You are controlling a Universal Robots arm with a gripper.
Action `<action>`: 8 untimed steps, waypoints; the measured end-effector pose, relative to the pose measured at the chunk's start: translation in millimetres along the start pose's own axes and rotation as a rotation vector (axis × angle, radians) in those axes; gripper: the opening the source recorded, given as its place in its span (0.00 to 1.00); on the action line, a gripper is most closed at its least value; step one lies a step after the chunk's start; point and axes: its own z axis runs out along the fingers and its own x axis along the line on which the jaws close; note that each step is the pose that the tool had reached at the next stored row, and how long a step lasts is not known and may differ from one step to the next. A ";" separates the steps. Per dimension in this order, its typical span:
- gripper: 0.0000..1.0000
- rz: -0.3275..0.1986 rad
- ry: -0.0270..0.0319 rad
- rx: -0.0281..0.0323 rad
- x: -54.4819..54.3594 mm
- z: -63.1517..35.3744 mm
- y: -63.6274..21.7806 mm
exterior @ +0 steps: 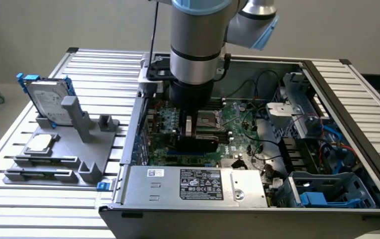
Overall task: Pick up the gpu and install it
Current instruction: 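Insert the gpu into the slot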
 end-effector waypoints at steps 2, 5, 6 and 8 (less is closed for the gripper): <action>0.27 0.000 -0.0018 -0.0005 0.4 0.1 0.0; 0.27 0.000 -0.0069 -0.0010 1.1 0.6 -0.1; 0.27 0.000 -0.0088 -0.0012 1.4 0.7 0.0; 0.27 -0.001 -0.0123 -0.0017 2.2 1.2 0.0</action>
